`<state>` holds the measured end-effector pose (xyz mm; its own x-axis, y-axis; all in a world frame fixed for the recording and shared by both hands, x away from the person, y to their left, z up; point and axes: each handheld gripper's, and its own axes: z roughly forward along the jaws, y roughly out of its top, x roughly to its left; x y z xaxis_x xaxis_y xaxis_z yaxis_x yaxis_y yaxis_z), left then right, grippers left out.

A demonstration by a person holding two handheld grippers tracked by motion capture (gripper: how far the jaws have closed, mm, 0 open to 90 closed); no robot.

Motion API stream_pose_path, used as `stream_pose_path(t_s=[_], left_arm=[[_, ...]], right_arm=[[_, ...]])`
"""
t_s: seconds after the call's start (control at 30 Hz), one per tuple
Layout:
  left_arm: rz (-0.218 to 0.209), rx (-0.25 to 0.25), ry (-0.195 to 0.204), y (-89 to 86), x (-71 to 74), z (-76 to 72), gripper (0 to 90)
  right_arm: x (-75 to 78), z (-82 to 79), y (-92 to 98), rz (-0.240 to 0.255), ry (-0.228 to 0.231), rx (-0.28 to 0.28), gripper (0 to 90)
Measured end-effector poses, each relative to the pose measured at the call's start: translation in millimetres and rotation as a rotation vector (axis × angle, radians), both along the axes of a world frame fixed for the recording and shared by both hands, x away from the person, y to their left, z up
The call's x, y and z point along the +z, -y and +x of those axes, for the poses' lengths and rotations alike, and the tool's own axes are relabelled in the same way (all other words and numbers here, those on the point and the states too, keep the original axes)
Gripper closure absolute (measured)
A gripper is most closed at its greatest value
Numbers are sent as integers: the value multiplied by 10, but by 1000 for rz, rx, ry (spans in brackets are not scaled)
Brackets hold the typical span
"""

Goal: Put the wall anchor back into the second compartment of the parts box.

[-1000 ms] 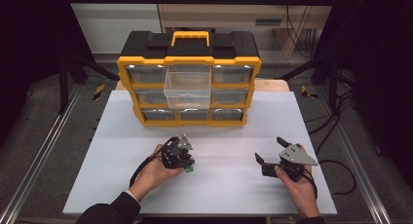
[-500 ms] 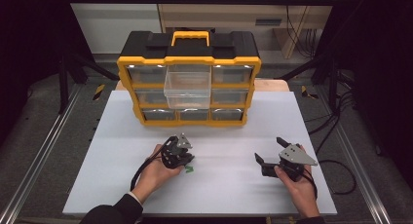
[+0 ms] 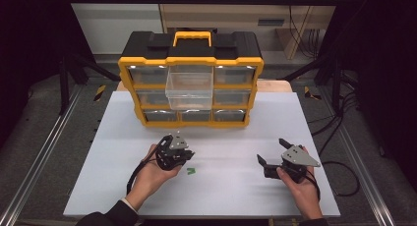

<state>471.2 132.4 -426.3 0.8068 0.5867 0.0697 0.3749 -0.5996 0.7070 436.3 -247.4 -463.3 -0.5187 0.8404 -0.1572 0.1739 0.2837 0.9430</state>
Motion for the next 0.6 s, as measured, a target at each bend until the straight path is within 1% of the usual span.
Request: stream_pose_path(t_s=[0.03, 0.07, 0.1, 0.13, 0.17, 0.2, 0.23, 0.27, 0.3, 0.33, 0.37, 0.4, 0.43, 0.47, 0.5, 0.53, 0.6], left_arm=[[-6, 4, 2, -9, 29, -14, 842], [-18, 2, 12, -26, 91, -33, 842], [-18, 2, 12, -26, 91, -33, 843], [-27, 1, 26, -40, 166, -49, 843], [-27, 1, 26, -40, 166, -49, 843], [-35, 3, 35, -45, 205, -58, 842], [-53, 7, 53, -57, 293, -72, 842], [-58, 6, 63, -65, 340, -78, 842], [-58, 6, 63, -65, 340, -78, 842], [-70, 7, 91, -74, 439, -100, 842], [-70, 7, 91, -74, 439, -100, 843], [-77, 1, 113, -77, 536, -129, 842], [-77, 1, 113, -77, 536, -129, 842], [-88, -3, 131, -64, 626, -166, 842], [-88, -3, 131, -64, 626, -166, 843], [-93, -15, 148, -50, 726, -204, 842], [-102, -20, 161, -33, 798, -235, 842]], right_arm=[[0, -3, -2, 3, -2, -1, 56], [0, -1, -4, 6, 1, 1, 56], [0, -1, -4, 6, 1, 1, 56], [-3, -1, -8, 5, -1, 1, 56], [-4, -1, -9, 5, -1, 1, 56], [-4, -2, -10, 5, -1, 1, 56], [-4, -2, -9, 6, -1, 1, 56], [-3, 0, -5, 3, 1, 0, 56], [-2, -1, -4, 3, -3, -1, 56], [-2, 0, -4, 3, -5, -1, 56], [-2, 0, -4, 3, -5, -1, 56], [-3, 3, -1, 3, -5, -1, 56], [-3, 3, -1, 3, -5, -1, 56], [-3, 2, -1, 6, -6, -1, 56], [-3, 2, -1, 6, -6, -1, 56], [-2, 1, 0, 8, -6, 1, 57], [2, -3, 2, 11, -5, 0, 58]])
